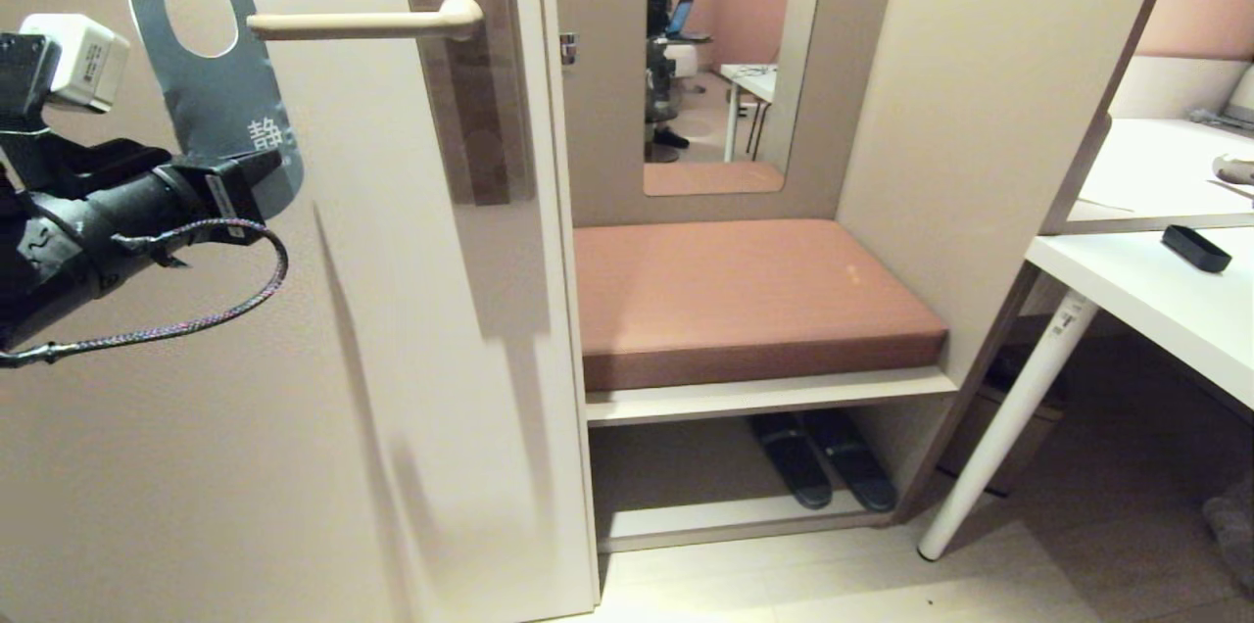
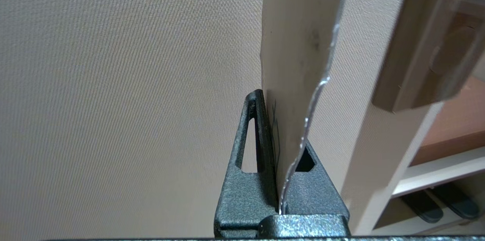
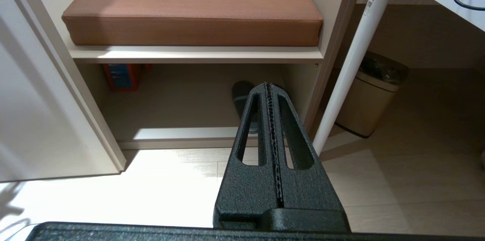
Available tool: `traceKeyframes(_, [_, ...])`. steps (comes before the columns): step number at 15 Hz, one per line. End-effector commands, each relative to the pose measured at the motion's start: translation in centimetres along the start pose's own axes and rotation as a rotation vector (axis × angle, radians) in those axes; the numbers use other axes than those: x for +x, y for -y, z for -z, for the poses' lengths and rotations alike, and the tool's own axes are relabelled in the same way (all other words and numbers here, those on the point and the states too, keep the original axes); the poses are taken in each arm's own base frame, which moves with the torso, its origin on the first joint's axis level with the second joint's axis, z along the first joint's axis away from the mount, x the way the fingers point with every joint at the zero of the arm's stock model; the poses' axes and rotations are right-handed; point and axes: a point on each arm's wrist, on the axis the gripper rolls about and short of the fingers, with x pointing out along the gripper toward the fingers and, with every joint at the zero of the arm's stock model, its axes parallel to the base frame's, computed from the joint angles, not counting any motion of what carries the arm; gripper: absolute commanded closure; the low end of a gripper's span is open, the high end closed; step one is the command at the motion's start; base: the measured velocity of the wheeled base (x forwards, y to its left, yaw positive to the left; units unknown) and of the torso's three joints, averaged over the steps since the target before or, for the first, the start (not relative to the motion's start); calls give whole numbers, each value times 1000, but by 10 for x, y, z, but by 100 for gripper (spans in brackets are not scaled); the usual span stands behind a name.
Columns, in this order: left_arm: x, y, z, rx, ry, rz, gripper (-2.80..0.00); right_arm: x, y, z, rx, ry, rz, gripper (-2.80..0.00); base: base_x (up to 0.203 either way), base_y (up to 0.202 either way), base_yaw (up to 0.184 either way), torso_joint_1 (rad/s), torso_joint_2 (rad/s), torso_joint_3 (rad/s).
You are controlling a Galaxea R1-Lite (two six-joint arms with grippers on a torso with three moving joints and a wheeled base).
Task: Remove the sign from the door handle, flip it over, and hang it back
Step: Hang the sign back with the other side facing out
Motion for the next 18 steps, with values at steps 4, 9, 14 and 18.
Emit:
traceKeyframes(4, [11, 2, 1, 1, -5, 7, 0, 0, 0, 0, 0, -1, 0, 0, 0, 0, 0, 0, 0, 0])
traceKeyframes(9, [11, 12, -1, -1, 0, 11, 0, 0, 0, 0, 0, -1, 0, 0, 0, 0, 0, 0, 0, 0])
traceKeyframes(14, [8, 26, -5, -3, 13, 28, 0, 0, 0, 0, 0, -1, 0, 0, 0, 0, 0, 0, 0, 0])
traceKeyframes(18, [4, 34, -10, -6, 29, 41, 0, 0, 0, 0, 0, -1, 0, 0, 0, 0, 0, 0, 0, 0])
